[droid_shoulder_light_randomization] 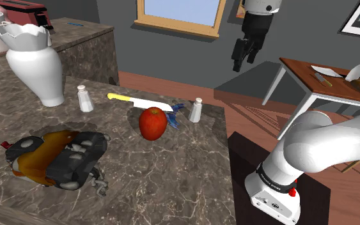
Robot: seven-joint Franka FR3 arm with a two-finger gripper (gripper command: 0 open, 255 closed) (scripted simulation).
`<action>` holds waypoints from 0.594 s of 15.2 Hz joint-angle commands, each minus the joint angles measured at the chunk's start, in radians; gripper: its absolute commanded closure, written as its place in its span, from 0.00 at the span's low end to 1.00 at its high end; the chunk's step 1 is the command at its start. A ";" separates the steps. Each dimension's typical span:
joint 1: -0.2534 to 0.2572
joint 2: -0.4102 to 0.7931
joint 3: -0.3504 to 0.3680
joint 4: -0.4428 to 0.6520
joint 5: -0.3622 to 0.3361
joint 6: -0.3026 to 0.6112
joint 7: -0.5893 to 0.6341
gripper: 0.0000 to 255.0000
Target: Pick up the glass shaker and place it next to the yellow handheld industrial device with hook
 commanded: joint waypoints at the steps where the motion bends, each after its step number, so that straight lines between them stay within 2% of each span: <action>1: 0.000 0.000 0.000 0.000 0.000 0.000 0.000 0.00; 9: 0.063 0.042 0.022 -0.209 0.036 0.357 -0.022 0.00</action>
